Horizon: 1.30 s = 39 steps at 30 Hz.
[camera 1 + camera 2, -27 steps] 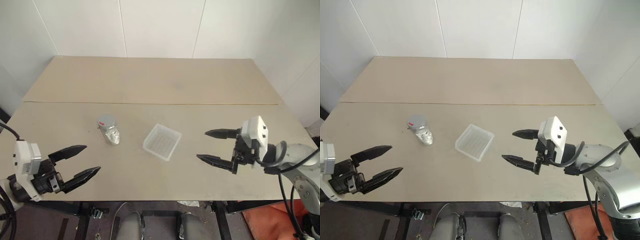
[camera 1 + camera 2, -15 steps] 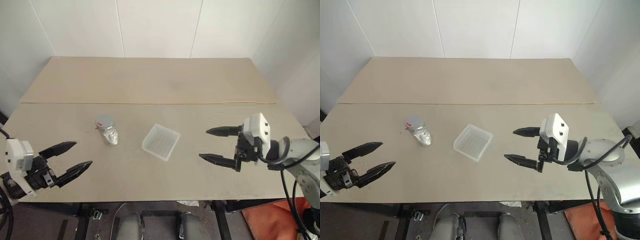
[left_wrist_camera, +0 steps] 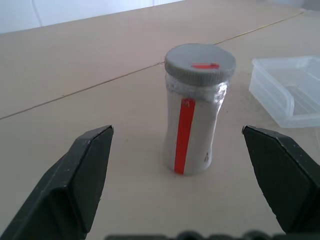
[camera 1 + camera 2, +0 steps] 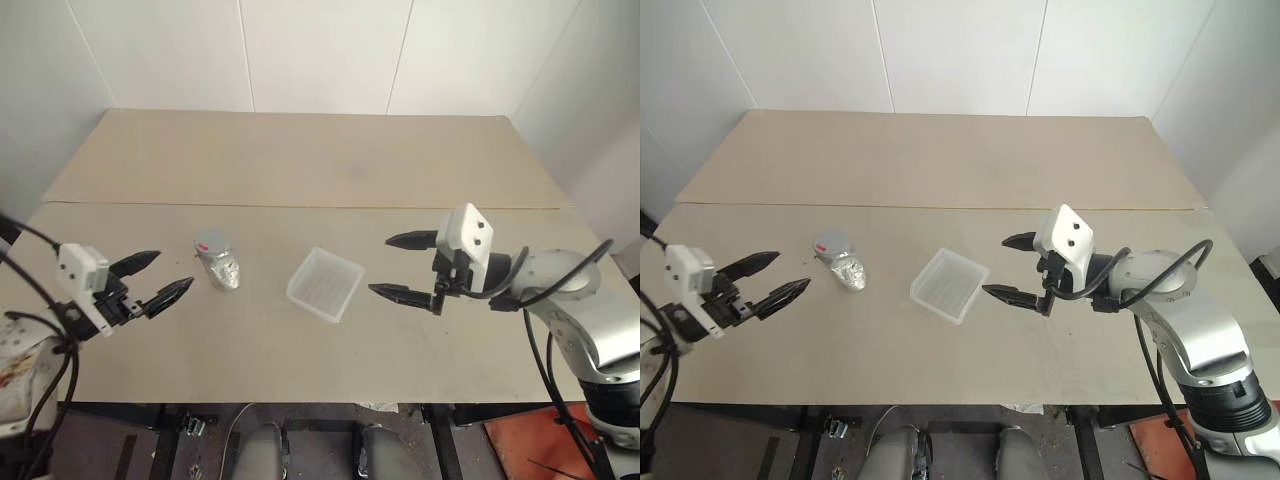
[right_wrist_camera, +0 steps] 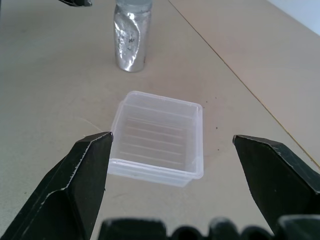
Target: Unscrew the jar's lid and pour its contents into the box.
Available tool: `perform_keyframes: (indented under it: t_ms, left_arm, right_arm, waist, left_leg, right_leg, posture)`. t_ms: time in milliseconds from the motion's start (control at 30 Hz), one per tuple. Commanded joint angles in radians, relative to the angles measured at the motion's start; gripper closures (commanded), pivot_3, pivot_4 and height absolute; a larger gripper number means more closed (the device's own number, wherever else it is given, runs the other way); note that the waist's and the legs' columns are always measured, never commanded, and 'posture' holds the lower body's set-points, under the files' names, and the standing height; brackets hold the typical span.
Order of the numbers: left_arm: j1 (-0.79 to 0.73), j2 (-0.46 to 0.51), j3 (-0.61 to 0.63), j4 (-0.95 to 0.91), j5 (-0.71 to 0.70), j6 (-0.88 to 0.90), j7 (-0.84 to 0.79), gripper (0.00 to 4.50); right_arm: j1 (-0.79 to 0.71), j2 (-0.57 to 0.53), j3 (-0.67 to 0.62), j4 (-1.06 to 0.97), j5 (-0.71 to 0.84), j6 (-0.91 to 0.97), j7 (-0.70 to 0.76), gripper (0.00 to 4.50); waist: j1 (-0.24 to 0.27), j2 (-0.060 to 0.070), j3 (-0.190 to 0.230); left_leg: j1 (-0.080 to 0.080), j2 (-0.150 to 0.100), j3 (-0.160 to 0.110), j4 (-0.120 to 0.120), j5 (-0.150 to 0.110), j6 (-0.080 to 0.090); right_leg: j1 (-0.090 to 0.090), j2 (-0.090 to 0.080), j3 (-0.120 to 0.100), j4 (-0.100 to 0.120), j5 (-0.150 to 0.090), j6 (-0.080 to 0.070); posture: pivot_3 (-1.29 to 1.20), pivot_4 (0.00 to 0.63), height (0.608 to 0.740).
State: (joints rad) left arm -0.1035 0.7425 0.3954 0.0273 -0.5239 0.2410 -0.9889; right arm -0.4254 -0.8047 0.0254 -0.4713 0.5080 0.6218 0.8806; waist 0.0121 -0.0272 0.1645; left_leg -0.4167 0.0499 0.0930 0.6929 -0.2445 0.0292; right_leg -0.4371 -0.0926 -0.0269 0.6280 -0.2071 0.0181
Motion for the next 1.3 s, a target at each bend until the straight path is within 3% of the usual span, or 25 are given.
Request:
perform_keyframes:
  t_ms: [33, 267, 700, 833, 1000, 1200, 1300]
  left_arm:
    - [-0.064, 0.015, -0.039, 0.073, 0.024, -0.049, -0.056, 0.01]
    - [-0.205, -0.018, -0.151, 0.219, 0.093, -0.125, -0.095, 0.01]
    - [-0.336, -0.14, -0.195, 0.384, 0.153, -0.225, -0.036, 0.01]
    - [-0.353, -0.165, -0.192, 0.422, 0.159, -0.252, -0.027, 0.93]
    - [-0.374, -0.197, -0.183, 0.446, 0.159, -0.301, -0.015, 2.48]
    - [-0.359, -0.173, -0.195, 0.293, 0.103, -0.209, -0.066, 2.57]
    - [-0.365, -0.104, -0.224, 0.164, 0.033, -0.074, -0.182, 2.57]
  right_arm:
    - [-0.003, -0.012, -0.046, -0.065, 0.032, 0.019, -0.008, 0.0]
    - [0.025, -0.017, -0.06, -0.096, 0.048, 0.035, -0.014, 0.0]
    - [0.05, -0.045, -0.086, -0.13, 0.072, 0.047, -0.016, 0.0]
    - [0.053, -0.052, -0.093, -0.136, 0.082, 0.051, -0.016, 0.0]
    - [0.057, -0.059, -0.1, -0.138, 0.087, 0.048, -0.009, 0.0]
    - [0.028, -0.02, -0.07, -0.132, 0.086, 0.03, -0.027, 0.0]
    - [-0.098, 0.08, -0.005, -0.084, 0.092, 0.03, -0.049, 0.0]
  waist:
    - [-0.001, 0.0, 0.0]
    - [-0.002, 0.0, 0.0]
    - [-0.001, 0.0, 0.0]
    - [-0.002, 0.0, 0.0]
    - [-0.001, -0.001, 0.0]
    - [-0.002, -0.001, 0.0]
    - [-0.014, -0.001, 0.0]
  left_leg:
    - [0.0, 0.0, 0.0, 0.0, 0.0, 0.0]
    - [0.0, 0.0, 0.0, 0.001, 0.0, 0.0]
    - [0.0, 0.0, 0.0, 0.001, 0.0, 0.0]
    - [0.0, 0.0, 0.0, 0.001, 0.0, 0.0]
    - [0.0, 0.0, -0.001, 0.001, 0.0, 0.0]
    - [0.0, 0.0, -0.001, 0.001, 0.0, 0.0]
    - [0.001, 0.0, -0.001, 0.002, 0.0, 0.0]
  right_leg:
    - [0.0, 0.0, 0.0, 0.0, 0.0, 0.0]
    - [0.0, 0.0, 0.0, 0.001, 0.0, 0.0]
    - [0.001, 0.0, 0.0, 0.001, 0.0, 0.001]
    - [0.001, 0.0, 0.0, 0.001, 0.0, 0.001]
    - [0.001, 0.0, -0.001, 0.001, 0.001, 0.001]
    - [0.001, 0.0, -0.001, 0.001, 0.001, 0.001]
    - [0.001, 0.001, 0.0, 0.002, 0.001, 0.001]
  posture:
    - [0.0, 0.15, 0.74]
    - [0.0, 0.15, 0.74]
    - [0.0, 0.15, 0.74]
    - [0.0, 0.15, 0.74]
    - [0.0, 0.15, 0.74]
    - [0.0, 0.15, 0.74]
    - [0.0, 0.15, 0.74]
